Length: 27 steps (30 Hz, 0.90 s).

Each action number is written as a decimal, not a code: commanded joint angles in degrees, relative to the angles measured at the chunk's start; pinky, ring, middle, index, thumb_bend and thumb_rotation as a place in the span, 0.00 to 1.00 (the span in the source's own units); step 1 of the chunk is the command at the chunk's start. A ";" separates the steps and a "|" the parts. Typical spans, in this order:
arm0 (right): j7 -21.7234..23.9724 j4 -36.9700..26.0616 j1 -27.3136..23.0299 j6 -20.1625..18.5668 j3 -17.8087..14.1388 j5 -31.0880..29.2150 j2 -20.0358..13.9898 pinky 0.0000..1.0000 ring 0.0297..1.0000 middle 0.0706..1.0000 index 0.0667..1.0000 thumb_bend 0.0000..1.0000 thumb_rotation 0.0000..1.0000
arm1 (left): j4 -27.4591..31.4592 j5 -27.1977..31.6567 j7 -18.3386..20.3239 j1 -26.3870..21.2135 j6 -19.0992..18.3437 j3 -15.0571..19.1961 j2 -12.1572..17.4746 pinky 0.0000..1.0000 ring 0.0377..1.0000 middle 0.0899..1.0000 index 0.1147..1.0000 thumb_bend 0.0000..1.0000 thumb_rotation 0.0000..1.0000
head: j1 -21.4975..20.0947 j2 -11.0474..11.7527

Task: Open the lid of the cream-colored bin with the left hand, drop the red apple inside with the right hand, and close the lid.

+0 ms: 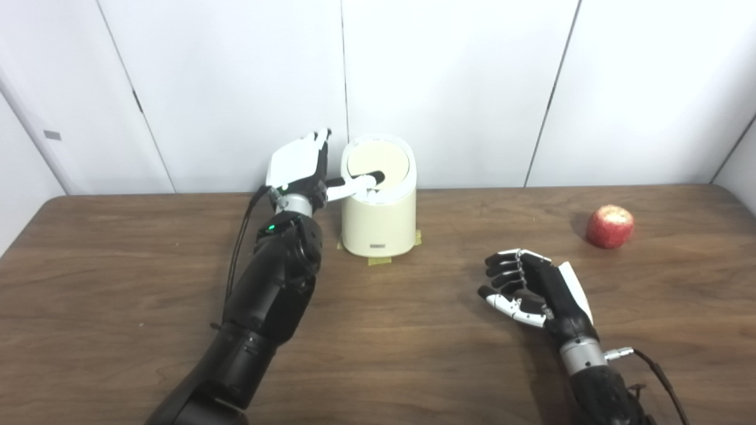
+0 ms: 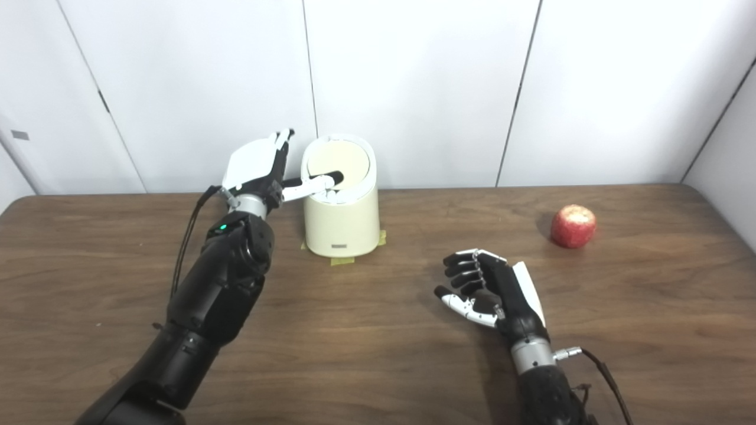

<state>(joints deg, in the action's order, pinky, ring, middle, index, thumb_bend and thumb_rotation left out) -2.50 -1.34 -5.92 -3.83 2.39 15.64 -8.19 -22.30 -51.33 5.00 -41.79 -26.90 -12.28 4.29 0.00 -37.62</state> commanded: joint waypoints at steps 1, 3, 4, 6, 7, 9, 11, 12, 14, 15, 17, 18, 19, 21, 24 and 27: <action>0.28 -0.73 -1.41 1.14 -0.02 -0.33 -0.25 0.49 0.53 0.55 0.55 0.30 0.00 | 3.09 0.33 -0.91 -3.44 -0.01 1.09 -0.56 1.00 1.00 1.00 0.99 0.76 1.00 | 0.05 0.01; 0.25 -0.82 -1.44 0.94 0.12 0.00 -0.34 0.49 0.53 0.55 0.55 0.30 0.00 | 3.85 0.57 -1.03 -3.35 0.00 1.58 -1.00 1.00 1.00 1.00 0.98 0.75 1.00 | 0.08 0.08; 0.22 -0.81 -1.47 0.91 0.20 0.20 -0.40 0.49 0.53 0.55 0.55 0.30 0.00 | 4.18 0.47 -0.97 -3.32 0.00 1.73 -1.16 1.00 1.00 1.00 0.98 0.75 1.00 | 0.08 0.09; 0.19 -0.85 -1.47 0.64 0.15 0.16 -0.32 0.48 0.53 0.54 0.55 0.30 0.01 | 4.85 0.49 -0.75 -3.23 0.00 1.85 -1.35 1.00 1.00 1.00 0.98 0.75 1.00 | 0.08 0.09; 0.20 -0.91 -1.48 0.36 0.14 0.19 -0.27 0.49 0.53 0.55 0.56 0.31 0.01 | 5.06 0.40 -0.62 -3.22 0.00 1.78 -1.33 1.00 1.00 1.00 0.98 0.74 1.00 | 0.05 0.15; 0.26 -0.84 -1.48 0.48 0.15 0.03 -0.26 0.49 0.53 0.55 0.56 0.30 0.02 | 5.07 0.09 -0.73 -3.20 0.00 1.45 -1.19 1.00 1.00 1.00 0.98 0.73 1.00 | 0.01 0.12; 0.38 -0.76 -1.49 0.93 0.18 -0.23 -0.30 0.49 0.53 0.55 0.56 0.30 0.01 | 4.82 -0.42 -0.82 -3.16 0.00 1.02 -0.97 1.00 1.00 1.00 0.98 0.73 1.00 | 0.00 0.13; 0.40 -0.80 -1.49 0.97 0.21 -0.24 -0.32 0.49 0.53 0.55 0.55 0.30 0.00 | 4.69 -0.72 -0.85 -3.12 0.00 0.80 -0.85 1.00 1.00 1.00 0.98 0.71 1.00 | -0.03 0.10; 0.43 -0.92 -1.47 0.90 0.22 -0.31 -0.31 0.49 0.53 0.54 0.55 0.30 0.00 | 4.36 -1.61 -0.34 -3.14 -0.01 0.61 -0.72 1.00 1.00 1.00 0.98 0.64 1.00 | -0.06 0.09; 0.45 -0.98 -1.46 0.83 0.30 -0.14 -0.38 0.48 0.53 0.54 0.55 0.30 0.00 | 4.14 -1.68 -0.68 -3.15 0.02 0.13 -0.44 1.00 1.00 1.00 0.98 0.64 0.97 | -0.06 0.09; 0.38 -0.97 -1.45 0.85 0.39 0.11 -0.47 0.48 0.53 0.54 0.55 0.30 0.00 | 3.77 -1.83 -1.32 -3.18 0.06 -0.71 0.02 1.00 1.00 1.00 0.98 0.62 0.90 | -0.07 0.03; 0.32 -0.94 -1.45 0.89 0.40 0.17 -0.49 0.48 0.53 0.55 0.55 0.30 0.01 | 3.60 -1.91 -1.55 -3.21 0.06 -1.08 0.21 1.00 1.00 1.00 0.98 0.62 0.85 | -0.07 0.03; 0.34 -1.06 -1.42 0.59 0.39 0.20 -0.47 0.48 0.53 0.55 0.55 0.31 0.02 | 3.44 -1.97 -1.66 -3.24 0.05 -1.31 0.33 1.00 1.00 1.00 0.98 0.62 0.82 | -0.09 -0.01; 0.41 -1.16 -1.41 0.51 0.33 -0.05 -0.38 0.48 0.53 0.55 0.55 0.30 0.02 | 3.15 -1.58 -1.94 -3.28 0.07 -1.69 0.55 1.00 1.00 1.00 0.97 0.64 0.77 | -0.09 -0.01; 0.28 -0.94 -1.46 1.05 0.40 0.11 -0.48 0.48 0.53 0.54 0.55 0.30 0.01 | 3.17 -1.25 -1.90 -3.23 0.07 -2.02 0.70 1.00 1.00 1.00 0.98 0.64 0.79 | -0.10 0.02; 0.28 -0.88 -1.50 0.89 0.40 0.18 -0.50 0.48 0.52 0.54 0.55 0.31 0.02 | 2.94 -1.71 -2.42 -3.30 0.07 -2.55 0.87 1.00 1.00 1.00 0.98 0.64 0.80 | -0.06 0.04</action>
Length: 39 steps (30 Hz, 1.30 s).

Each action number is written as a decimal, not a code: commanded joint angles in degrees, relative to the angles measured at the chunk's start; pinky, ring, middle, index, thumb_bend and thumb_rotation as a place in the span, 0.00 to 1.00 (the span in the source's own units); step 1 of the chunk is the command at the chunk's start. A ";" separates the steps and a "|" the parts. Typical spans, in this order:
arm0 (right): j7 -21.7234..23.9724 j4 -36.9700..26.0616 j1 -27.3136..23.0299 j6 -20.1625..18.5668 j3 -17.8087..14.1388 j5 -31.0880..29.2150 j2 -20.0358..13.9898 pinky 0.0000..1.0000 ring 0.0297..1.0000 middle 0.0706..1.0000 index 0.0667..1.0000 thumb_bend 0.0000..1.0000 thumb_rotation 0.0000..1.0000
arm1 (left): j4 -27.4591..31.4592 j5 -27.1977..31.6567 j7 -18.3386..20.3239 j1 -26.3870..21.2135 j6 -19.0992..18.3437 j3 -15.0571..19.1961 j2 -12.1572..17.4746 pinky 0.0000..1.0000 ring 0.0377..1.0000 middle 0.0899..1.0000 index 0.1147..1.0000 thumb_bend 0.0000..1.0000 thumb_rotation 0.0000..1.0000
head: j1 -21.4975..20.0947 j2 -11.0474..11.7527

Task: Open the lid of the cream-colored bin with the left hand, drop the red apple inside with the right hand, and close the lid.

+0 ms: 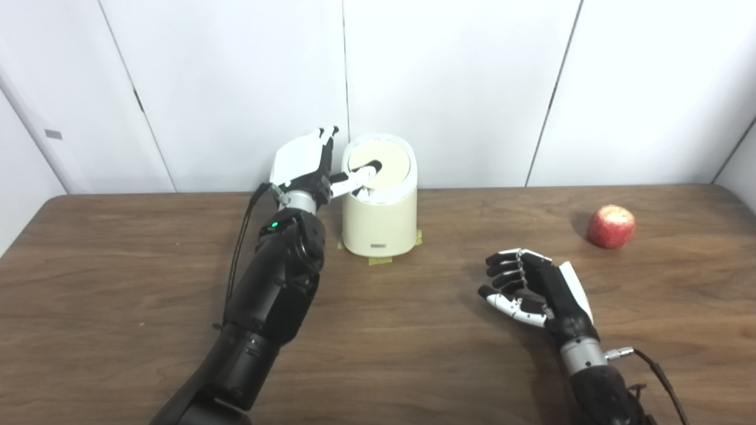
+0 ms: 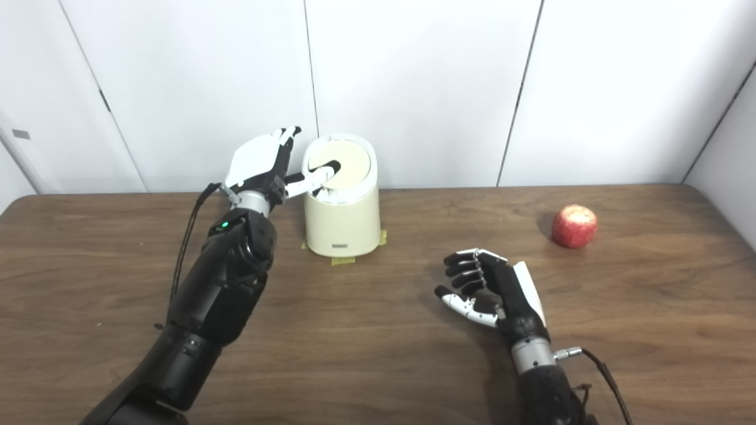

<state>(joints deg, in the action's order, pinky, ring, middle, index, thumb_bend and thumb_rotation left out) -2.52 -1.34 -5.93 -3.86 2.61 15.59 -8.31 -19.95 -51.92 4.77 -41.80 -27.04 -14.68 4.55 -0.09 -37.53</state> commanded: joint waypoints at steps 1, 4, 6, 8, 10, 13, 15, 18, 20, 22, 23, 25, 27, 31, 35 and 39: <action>0.29 -0.95 -1.47 0.79 0.21 0.31 -0.38 0.48 0.53 0.55 0.55 0.31 0.02 | 0.29 -1.66 -2.51 -3.41 0.19 -0.28 0.61 1.00 1.00 1.00 0.98 0.62 0.75 | -0.05 -0.02; 0.31 -0.81 -1.45 1.26 0.31 0.36 -0.49 0.47 0.52 0.54 0.55 0.31 0.02 | -0.82 -2.66 -3.35 -3.96 0.16 -0.57 0.65 1.00 1.00 1.00 0.97 0.61 0.62 | -0.13 -0.04; 0.42 -0.96 -1.42 0.95 0.40 0.49 -0.54 0.47 0.52 0.54 0.55 0.30 0.02 | -1.82 -3.03 -4.39 -4.46 0.19 -1.18 0.90 1.00 1.00 0.99 0.96 0.62 0.57 | -0.07 -0.03; 0.42 -1.14 -1.36 0.68 0.39 0.46 -0.43 0.48 0.52 0.54 0.55 0.30 0.03 | -2.90 -3.15 -5.19 -5.07 0.18 -1.30 0.84 1.00 1.00 0.99 0.96 0.63 0.56 | -0.20 -0.05; 0.38 -1.25 -1.31 0.60 0.37 0.40 -0.32 0.48 0.53 0.54 0.55 0.31 0.01 | -3.72 -3.05 -5.91 -5.62 0.26 -1.88 1.05 1.00 1.00 0.99 0.96 0.64 0.54 | -0.21 -0.10; 0.34 -1.40 -1.26 0.46 0.33 0.29 -0.13 0.48 0.52 0.54 0.55 0.31 0.01 | -4.90 -3.03 -6.37 -6.49 0.29 -2.82 1.34 1.00 1.00 0.99 0.96 0.65 0.51 | -0.19 -0.15; 0.17 -1.37 -1.24 0.72 0.36 0.39 -0.04 0.48 0.52 0.54 0.55 0.31 0.00 | -5.44 -3.11 -6.61 -6.97 0.29 -3.62 1.60 1.00 1.00 1.00 0.96 0.67 0.50 | -0.29 -0.20; 0.16 -1.33 -1.26 0.77 0.40 0.37 0.02 0.48 0.52 0.54 0.55 0.31 0.00 | -5.85 -3.44 -7.06 -7.41 0.28 -4.77 2.03 1.00 1.00 0.99 0.96 0.71 0.46 | -0.22 -0.20; 0.24 -1.32 -1.32 0.56 0.40 0.33 0.01 0.48 0.52 0.54 0.55 0.31 0.00 | -6.04 -3.84 -7.57 -7.67 0.27 -5.38 2.20 1.00 1.00 1.00 0.97 0.76 0.35 | -0.23 -0.21; 0.18 -1.05 -1.38 0.91 0.31 0.09 0.05 0.48 0.52 0.54 0.55 0.31 0.00 | -6.10 -3.91 -8.28 -7.82 0.28 -5.88 2.36 1.00 1.00 0.99 0.97 0.83 0.23 | -0.23 -0.21; 0.17 -0.89 -1.42 1.06 0.30 0.03 0.04 0.48 0.52 0.54 0.55 0.31 0.00 | -6.21 -4.11 -8.88 -7.87 0.40 -6.30 2.55 1.00 1.00 0.99 0.96 0.87 0.17 | -0.25 -0.12; 0.03 -0.72 -1.48 1.30 0.43 0.41 -0.08 0.48 0.52 0.54 0.55 0.31 0.00 | -6.32 -5.18 -9.61 -7.99 0.72 -7.85 3.34 1.00 1.00 0.99 0.96 0.93 0.12 | -0.26 -0.10; -0.02 -0.89 -1.48 0.97 0.54 0.81 -0.15 0.48 0.52 0.54 0.55 0.31 0.01 | -6.26 -6.93 -9.45 -8.21 0.65 -9.96 4.37 1.00 1.00 0.99 0.97 0.98 0.09 | -0.20 -0.11; -0.10 -0.81 -1.50 1.19 0.40 0.46 0.00 0.47 0.52 0.54 0.55 0.31 0.00 | -6.08 -11.24 -9.03 -8.33 0.57 -14.34 6.52 1.00 1.00 1.00 1.00 1.00 0.09 | -0.17 -0.08; 0.12 -1.02 -1.49 0.75 0.48 0.52 -0.04 0.48 0.52 0.54 0.55 0.31 0.00 | -5.74 -11.96 -8.84 -7.85 0.40 -14.76 6.83 1.00 1.00 1.00 1.00 0.97 0.03 | -0.25 -0.05; 0.22 -1.17 -1.47 0.66 0.48 0.45 -0.01 0.48 0.52 0.54 0.55 0.31 0.00 | -4.99 -9.40 -8.86 -7.09 0.43 -12.21 5.91 1.00 1.00 1.00 0.98 0.85 0.48 | -0.22 -0.12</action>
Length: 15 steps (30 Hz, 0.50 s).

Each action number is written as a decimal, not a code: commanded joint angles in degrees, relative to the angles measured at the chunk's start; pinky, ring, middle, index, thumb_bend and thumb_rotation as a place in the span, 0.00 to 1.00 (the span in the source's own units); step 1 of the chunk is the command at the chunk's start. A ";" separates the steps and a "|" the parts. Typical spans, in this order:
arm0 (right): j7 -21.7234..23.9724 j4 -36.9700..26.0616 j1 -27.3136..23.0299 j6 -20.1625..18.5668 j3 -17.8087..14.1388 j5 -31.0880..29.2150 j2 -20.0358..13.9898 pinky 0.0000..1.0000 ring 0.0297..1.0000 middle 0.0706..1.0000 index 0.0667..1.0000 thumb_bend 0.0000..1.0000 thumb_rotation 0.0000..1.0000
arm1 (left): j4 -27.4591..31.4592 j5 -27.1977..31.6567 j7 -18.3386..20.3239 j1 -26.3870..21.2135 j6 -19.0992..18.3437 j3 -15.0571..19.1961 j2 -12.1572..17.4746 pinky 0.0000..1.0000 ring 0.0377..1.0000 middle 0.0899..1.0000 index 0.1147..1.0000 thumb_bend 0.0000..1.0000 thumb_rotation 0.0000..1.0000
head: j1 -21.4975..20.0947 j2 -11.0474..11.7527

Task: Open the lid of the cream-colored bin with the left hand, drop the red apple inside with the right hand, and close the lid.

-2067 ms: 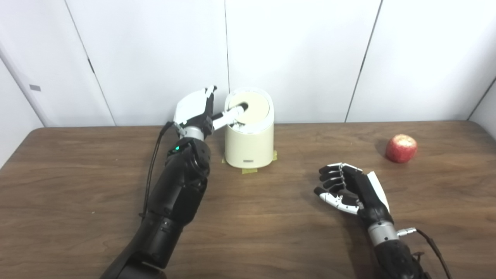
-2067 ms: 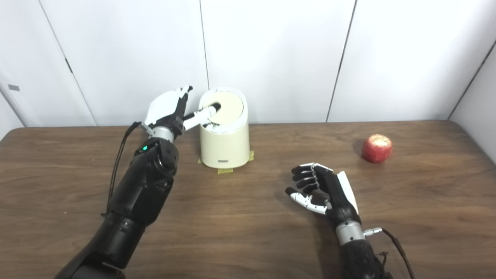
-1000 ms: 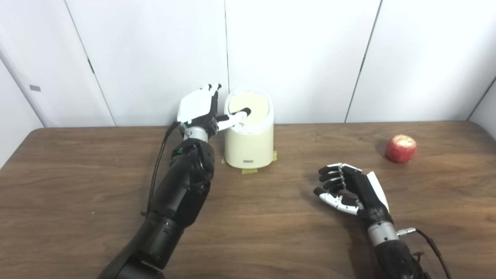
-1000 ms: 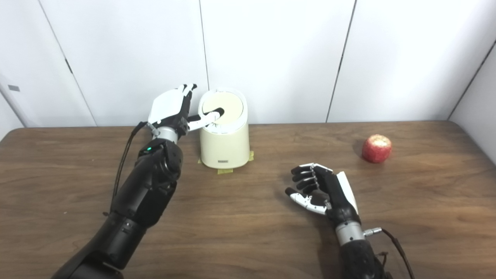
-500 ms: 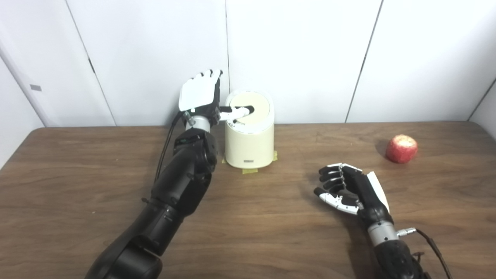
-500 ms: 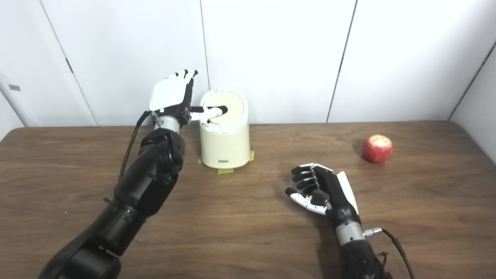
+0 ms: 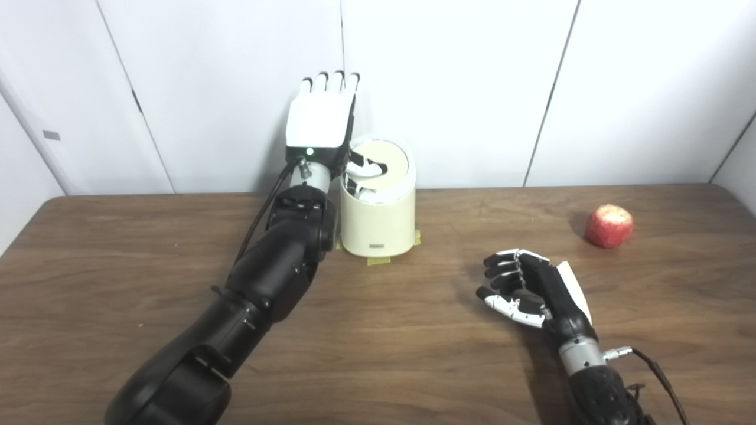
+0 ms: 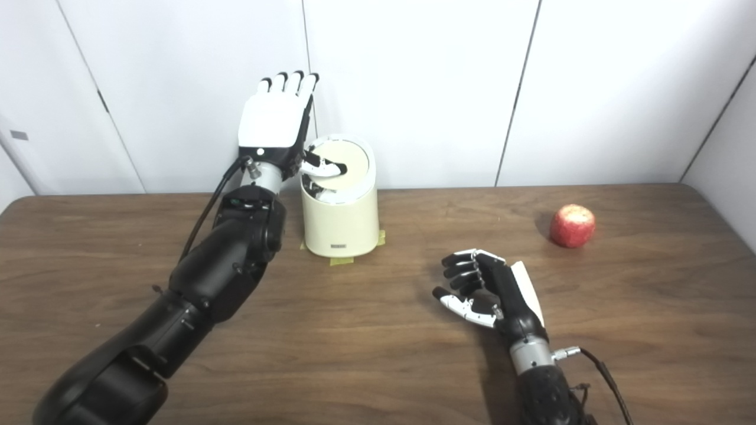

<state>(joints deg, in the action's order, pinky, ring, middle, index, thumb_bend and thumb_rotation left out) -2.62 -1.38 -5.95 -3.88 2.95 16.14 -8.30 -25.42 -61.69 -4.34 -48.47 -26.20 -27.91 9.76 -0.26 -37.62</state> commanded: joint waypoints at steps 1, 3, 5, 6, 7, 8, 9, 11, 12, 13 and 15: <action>0.30 -1.22 -1.43 0.48 0.12 -0.09 0.06 0.48 0.52 0.54 0.55 0.31 0.01 | 0.64 1.14 0.31 -0.30 -0.47 1.76 0.41 1.00 1.00 1.00 0.98 0.78 0.71 | -0.05 -0.03; 0.26 -1.21 -1.43 0.26 -0.02 -0.32 0.23 0.48 0.52 0.54 0.55 0.31 0.02 | 1.43 3.57 0.82 0.01 -0.59 4.22 -0.57 1.00 1.00 1.00 0.97 0.72 0.94 | -0.01 -0.04; 0.25 -1.04 -1.43 0.45 -0.11 -0.52 0.27 0.48 0.52 0.54 0.55 0.32 0.02 | 2.60 6.79 1.66 0.37 -0.65 7.75 -2.07 1.00 1.00 1.00 0.97 0.72 0.98 | -0.01 -0.04; 0.32 -1.04 -1.43 0.42 -0.09 -0.51 0.23 0.48 0.52 0.54 0.55 0.32 0.01 | 3.36 9.26 2.43 0.60 -0.68 10.70 -3.40 1.00 1.00 1.00 0.96 0.73 0.99 | 0.02 -0.05; 0.40 -1.03 -1.44 0.46 -0.01 -0.43 0.14 0.48 0.52 0.54 0.55 0.31 0.00 | 4.02 11.39 3.33 0.79 -0.69 13.57 -4.72 1.00 1.00 1.00 0.96 0.75 1.00 | 0.06 -0.06; 0.47 -1.05 -1.43 0.45 0.06 -0.36 0.09 0.48 0.52 0.54 0.55 0.31 0.00 | 4.58 12.99 4.05 0.94 -0.70 16.17 -5.93 1.00 1.00 1.00 0.96 0.76 1.00 | -0.06 -0.05; 0.49 -1.09 -1.43 0.34 0.09 -0.29 0.09 0.48 0.52 0.54 0.55 0.31 0.00 | 5.09 14.35 4.46 1.06 -0.70 18.41 -6.97 1.00 1.00 1.00 0.96 0.75 1.00 | -0.10 -0.06; 0.45 -1.26 -1.39 0.07 0.15 -0.09 0.13 0.48 0.52 0.54 0.55 0.31 0.00 | 5.53 16.20 4.39 1.16 -0.70 21.63 -8.39 1.00 1.00 1.00 0.96 0.73 1.00 | -0.06 -0.05; 0.51 -1.35 -1.36 -0.02 0.19 -0.03 0.09 0.48 0.52 0.54 0.55 0.31 0.00 | 5.60 17.17 4.00 1.19 -0.70 22.65 -8.79 1.00 1.00 1.00 0.97 0.71 1.00 | -0.02 -0.10; 0.59 -1.44 -1.35 -0.15 0.26 0.07 0.03 0.49 0.52 0.54 0.55 0.31 0.00 | 5.68 18.08 3.53 1.25 -0.70 23.29 -9.01 1.00 1.00 1.00 0.97 0.71 1.00 | -0.02 -0.10; 0.70 -1.43 -1.35 -0.25 0.24 0.00 -0.07 0.49 0.53 0.54 0.55 0.31 0.00 | 6.48 22.19 1.79 1.80 0.77 24.97 -9.52 1.00 1.00 1.00 0.99 0.68 1.00 | 0.12 -0.13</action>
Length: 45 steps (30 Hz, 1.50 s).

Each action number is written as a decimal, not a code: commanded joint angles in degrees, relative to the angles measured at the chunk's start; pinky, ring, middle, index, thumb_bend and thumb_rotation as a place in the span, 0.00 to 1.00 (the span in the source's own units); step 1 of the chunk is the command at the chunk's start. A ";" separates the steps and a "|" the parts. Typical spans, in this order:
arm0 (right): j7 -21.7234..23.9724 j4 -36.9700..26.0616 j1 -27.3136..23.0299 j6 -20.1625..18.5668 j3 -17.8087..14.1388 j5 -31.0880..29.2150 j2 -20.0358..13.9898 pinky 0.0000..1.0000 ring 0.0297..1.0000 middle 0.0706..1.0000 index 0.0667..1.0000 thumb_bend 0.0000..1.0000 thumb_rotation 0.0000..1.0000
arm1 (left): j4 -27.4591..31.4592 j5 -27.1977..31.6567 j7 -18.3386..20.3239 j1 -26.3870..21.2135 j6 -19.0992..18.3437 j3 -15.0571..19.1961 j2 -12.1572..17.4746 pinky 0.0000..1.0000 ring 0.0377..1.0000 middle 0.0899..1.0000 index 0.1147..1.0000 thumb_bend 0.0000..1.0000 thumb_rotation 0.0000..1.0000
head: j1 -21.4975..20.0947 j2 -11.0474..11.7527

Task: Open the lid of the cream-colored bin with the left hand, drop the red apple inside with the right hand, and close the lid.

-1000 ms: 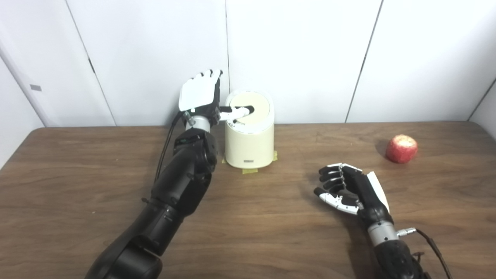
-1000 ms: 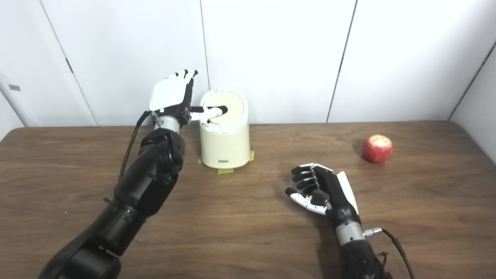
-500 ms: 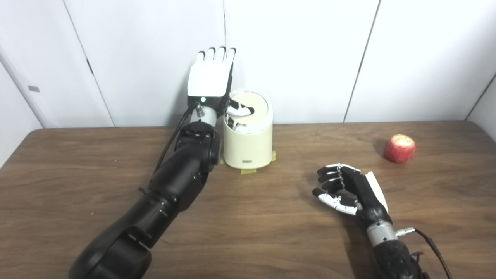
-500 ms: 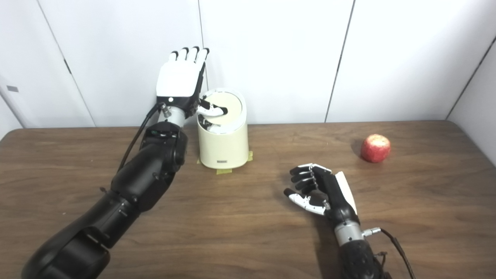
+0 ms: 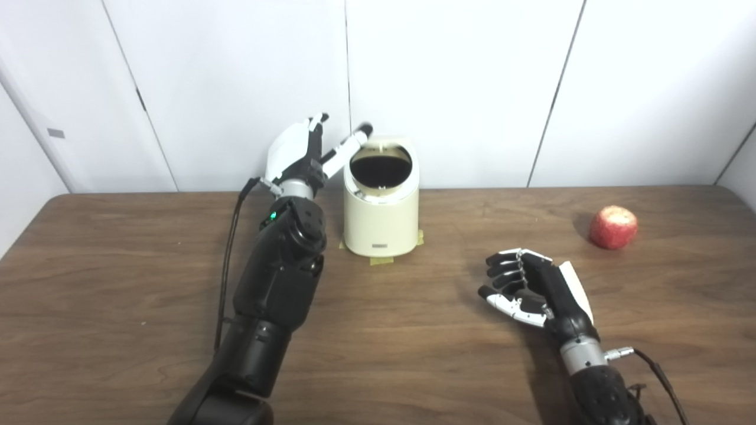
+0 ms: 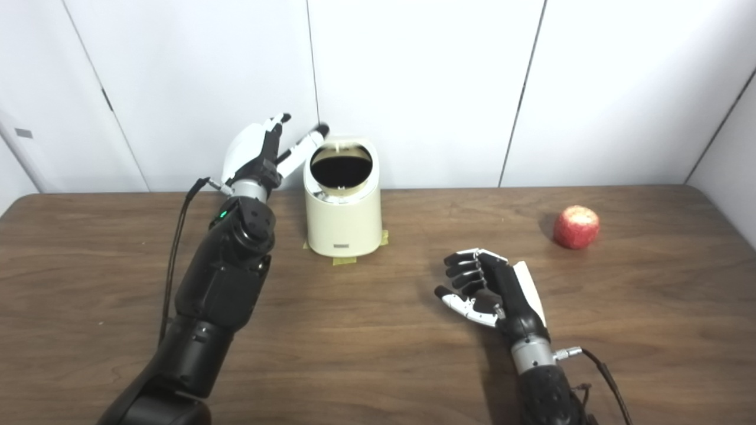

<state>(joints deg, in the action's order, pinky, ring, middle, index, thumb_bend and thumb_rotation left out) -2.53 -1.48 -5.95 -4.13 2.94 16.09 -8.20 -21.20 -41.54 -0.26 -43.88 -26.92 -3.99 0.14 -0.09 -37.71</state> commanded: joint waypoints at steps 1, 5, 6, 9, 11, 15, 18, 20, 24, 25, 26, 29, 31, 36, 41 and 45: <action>0.62 -1.31 -1.36 -0.03 0.22 0.01 -0.20 0.49 0.53 0.54 0.55 0.31 0.00 | 2.57 3.74 -2.94 -2.57 2.23 1.62 -0.05 1.00 1.00 1.00 0.99 0.66 1.00 | -0.05 0.00; 0.65 -0.80 -1.55 0.24 0.09 -0.33 -0.24 0.49 0.53 0.54 0.55 0.32 0.00 | 4.87 11.78 -6.39 0.37 12.10 3.54 -0.09 1.00 1.00 0.98 0.95 0.55 1.00 | -0.13 -0.02; 0.54 -0.72 -1.59 0.31 0.17 -0.05 -0.28 0.49 0.53 0.54 0.55 0.32 0.00 | 5.67 13.96 -6.65 1.44 14.96 3.88 0.05 0.92 0.95 0.95 0.91 0.50 1.00 | -0.19 0.10; 0.48 -0.26 -1.68 0.80 0.20 -0.05 -0.38 0.48 0.52 0.54 0.55 0.31 0.02 | 9.07 21.11 -5.46 5.39 22.14 4.98 0.27 0.75 0.80 0.79 0.75 0.33 1.00 | -0.11 0.86; 0.29 -0.07 -1.64 1.76 0.27 0.15 -0.61 0.48 0.52 0.54 0.55 0.31 0.00 | 11.99 26.41 -3.70 8.97 26.47 5.54 0.48 0.74 0.78 0.76 0.72 0.27 1.00 | 0.04 0.87; -1.45 -2.71 -2.13 1.02 0.11 3.79 -1.25 0.50 0.54 0.55 0.55 0.30 0.06 | 18.97 31.26 -1.39 17.11 29.46 5.57 1.67 0.75 0.77 0.73 0.70 0.22 0.96 | -0.10 0.92; -2.39 -6.46 -3.14 1.18 0.10 9.15 -3.21 0.44 0.51 0.54 0.57 0.34 0.11 | 23.88 31.54 -0.91 22.68 29.63 5.46 2.86 0.72 0.76 0.72 0.69 0.14 0.91 | -0.14 1.21; -1.20 -8.24 -4.20 1.12 0.31 12.12 -5.43 0.40 0.51 0.58 0.61 0.44 0.12 | 26.21 32.09 -0.54 25.57 30.35 5.27 3.63 0.70 0.74 0.71 0.68 0.12 0.91 | -0.14 1.34; 3.39 -11.75 -7.73 -0.60 1.20 18.41 -11.92 0.43 0.55 0.68 0.69 0.60 0.23 | 29.12 36.94 0.90 30.82 32.27 5.54 4.42 0.70 0.74 0.71 0.67 0.15 0.84 | -0.05 1.56; 4.10 -12.07 -8.38 -0.73 1.35 19.50 -13.11 0.48 0.59 0.69 0.71 0.65 0.26 | 29.25 37.93 1.16 31.49 32.62 5.63 4.52 0.71 0.74 0.71 0.66 0.16 0.82 | -0.05 1.56; 5.24 -11.85 -9.73 -0.55 1.32 20.56 -15.38 0.50 0.61 0.70 0.72 0.67 0.27 | 29.68 38.75 1.45 32.77 33.01 5.73 4.69 0.71 0.74 0.71 0.66 0.17 0.81 | -0.07 1.66; 8.89 -10.81 -13.42 -1.91 0.81 21.83 -19.79 0.64 0.72 0.75 0.75 0.81 0.28 | 31.05 40.01 2.19 35.56 33.28 5.70 5.12 0.71 0.74 0.72 0.68 0.20 0.82 | 0.01 1.74; 11.19 -10.56 -15.22 -3.36 0.69 21.99 -21.39 0.65 0.75 0.77 0.77 0.87 0.28 | 31.80 40.56 2.48 36.66 33.24 5.68 5.14 0.72 0.75 0.72 0.69 0.23 0.85 | -0.03 1.74; 21.63 -8.86 -22.28 -10.91 1.99 24.61 -26.77 0.58 0.75 0.79 0.80 0.96 0.31 | 32.72 42.34 3.37 40.84 35.34 6.18 5.53 0.71 0.74 0.73 0.68 0.32 0.92 | -0.84 1.52; 28.81 -3.23 -27.90 -15.03 4.43 26.56 -30.64 0.57 0.79 0.85 0.82 1.00 0.25 | 32.24 41.41 2.80 43.05 37.29 6.50 5.47 0.73 0.75 0.73 0.69 0.31 0.91 | -1.38 1.17; 30.78 2.85 -31.15 -15.38 7.05 28.72 -32.92 0.58 0.81 0.88 0.83 1.00 0.24 | 31.70 40.67 2.29 43.88 38.29 6.59 5.22 0.75 0.75 0.73 0.69 0.29 0.91 | -1.23 1.03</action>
<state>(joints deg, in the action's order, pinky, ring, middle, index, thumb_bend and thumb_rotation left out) 28.83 1.43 -33.96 -19.69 10.31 43.51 -39.05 9.87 -0.51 2.63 1.33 9.11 2.46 5.47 -1.23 -36.65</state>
